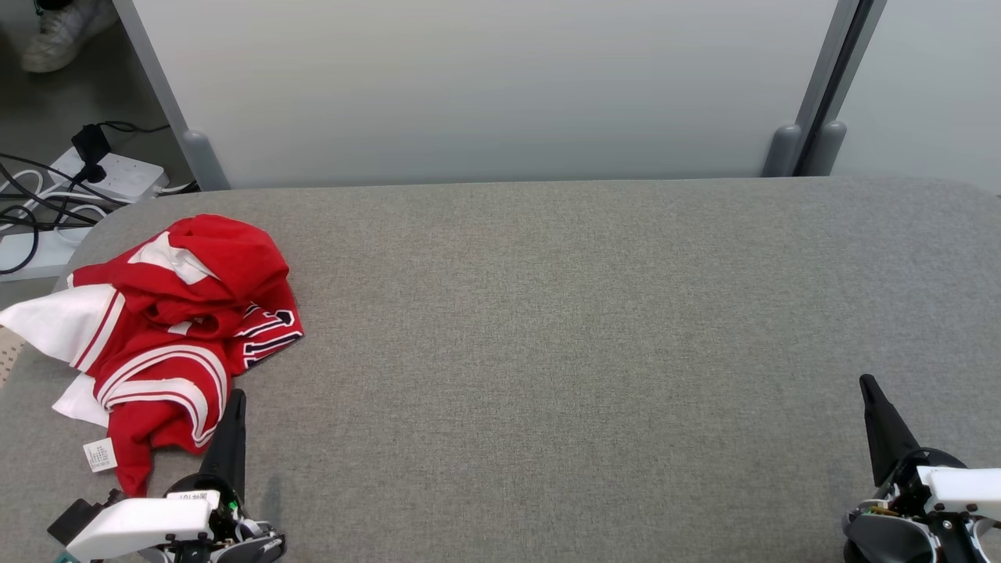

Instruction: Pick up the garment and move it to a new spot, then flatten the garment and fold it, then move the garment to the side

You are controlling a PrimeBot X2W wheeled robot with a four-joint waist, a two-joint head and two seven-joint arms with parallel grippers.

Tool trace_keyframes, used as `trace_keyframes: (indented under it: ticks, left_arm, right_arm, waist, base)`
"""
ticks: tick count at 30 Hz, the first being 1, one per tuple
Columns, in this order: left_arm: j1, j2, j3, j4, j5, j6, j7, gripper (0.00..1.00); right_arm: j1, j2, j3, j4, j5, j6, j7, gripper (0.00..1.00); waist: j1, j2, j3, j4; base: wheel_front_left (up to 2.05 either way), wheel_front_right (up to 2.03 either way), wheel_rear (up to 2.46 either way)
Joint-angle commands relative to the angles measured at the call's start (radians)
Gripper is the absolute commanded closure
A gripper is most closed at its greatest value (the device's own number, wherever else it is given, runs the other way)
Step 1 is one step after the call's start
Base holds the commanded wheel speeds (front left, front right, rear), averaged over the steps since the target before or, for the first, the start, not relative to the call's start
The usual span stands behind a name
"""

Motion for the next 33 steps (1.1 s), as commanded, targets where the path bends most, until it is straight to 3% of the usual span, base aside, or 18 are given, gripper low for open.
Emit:
trace_keyframes:
  ticks: [1, 33]
  left_arm:
    - [-0.056, 0.019, 0.031, -0.023, -0.004, -0.008, 0.006, 1.0]
    - [-0.056, 0.019, 0.031, -0.023, -0.005, -0.008, 0.006, 1.0]
  right_arm:
    - [-0.016, -0.011, 0.015, -0.03, 0.011, 0.005, 0.007, 1.0]
    - [-0.016, -0.011, 0.015, -0.03, 0.011, 0.005, 0.007, 1.0]
  waist:
    - [0.0, -0.0001, 0.0, 0.0]
    - [0.0, -0.0001, 0.0, 0.0]
  base:
    - [0.0, 0.0, 0.0]
    - [0.0, 0.0, 0.0]
